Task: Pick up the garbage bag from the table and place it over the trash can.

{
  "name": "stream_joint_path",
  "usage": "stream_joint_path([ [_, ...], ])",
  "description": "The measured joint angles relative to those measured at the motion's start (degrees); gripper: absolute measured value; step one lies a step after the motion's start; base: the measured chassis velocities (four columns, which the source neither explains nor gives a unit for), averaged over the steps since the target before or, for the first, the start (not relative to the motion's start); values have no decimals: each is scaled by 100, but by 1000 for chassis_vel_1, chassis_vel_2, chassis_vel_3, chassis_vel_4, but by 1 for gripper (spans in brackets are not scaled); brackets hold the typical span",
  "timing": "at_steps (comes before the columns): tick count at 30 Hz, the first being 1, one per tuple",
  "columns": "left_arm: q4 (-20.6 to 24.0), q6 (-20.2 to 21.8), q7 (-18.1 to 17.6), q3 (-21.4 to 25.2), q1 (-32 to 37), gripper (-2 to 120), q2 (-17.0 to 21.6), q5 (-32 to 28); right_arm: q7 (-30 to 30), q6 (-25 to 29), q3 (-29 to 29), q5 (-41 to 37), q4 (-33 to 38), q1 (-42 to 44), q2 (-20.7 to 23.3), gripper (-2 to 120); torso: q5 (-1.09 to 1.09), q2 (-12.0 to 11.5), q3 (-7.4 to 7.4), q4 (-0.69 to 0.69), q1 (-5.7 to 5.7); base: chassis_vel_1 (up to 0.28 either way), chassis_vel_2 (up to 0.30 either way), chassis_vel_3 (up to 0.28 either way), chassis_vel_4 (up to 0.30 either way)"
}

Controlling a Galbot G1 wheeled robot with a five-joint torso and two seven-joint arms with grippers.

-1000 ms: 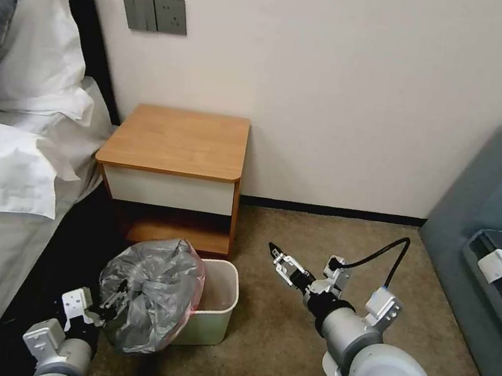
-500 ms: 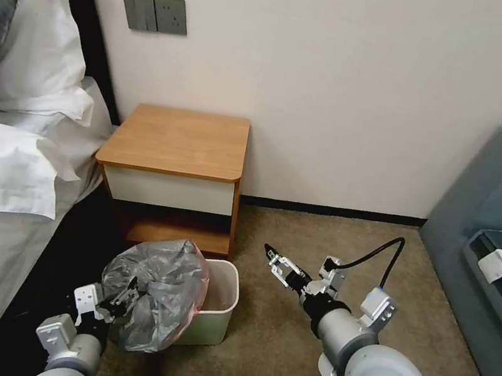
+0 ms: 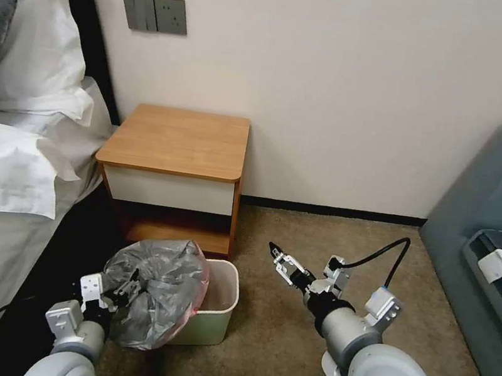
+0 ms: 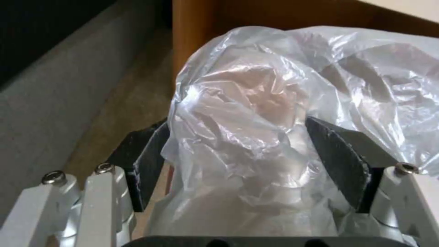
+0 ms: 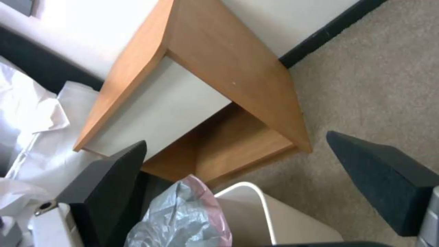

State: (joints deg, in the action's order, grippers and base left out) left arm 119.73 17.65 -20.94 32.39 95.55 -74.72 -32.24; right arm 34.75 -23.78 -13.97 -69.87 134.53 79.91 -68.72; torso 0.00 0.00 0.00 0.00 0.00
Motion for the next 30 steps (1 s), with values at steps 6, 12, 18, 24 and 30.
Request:
stream_joint_path([
  [6,-10,177,-54,-45,-77,76,120,161,17,2,-29,-26,23,27,-11,100,0,0,0,0,0,0,0,0,0],
  [12,96,333,-118,-81,-57,76,185,221,17,3,-3,-16,4,21,-70,100,0,0,0,0,0,0,0,0,0],
  [18,314,524,-221,-119,-18,76,190,157,17,2,40,9,-4,16,-116,100,0,0,0,0,0,0,0,0,0],
  [24,498,756,-303,-153,22,76,183,122,17,0,44,20,-28,16,-126,100,1,0,0,0,0,0,0,0,0],
  [30,433,830,-318,-186,-1,75,182,118,10,0,86,16,-52,-30,-110,100,0,0,-1,0,0,0,0,0,0],
])
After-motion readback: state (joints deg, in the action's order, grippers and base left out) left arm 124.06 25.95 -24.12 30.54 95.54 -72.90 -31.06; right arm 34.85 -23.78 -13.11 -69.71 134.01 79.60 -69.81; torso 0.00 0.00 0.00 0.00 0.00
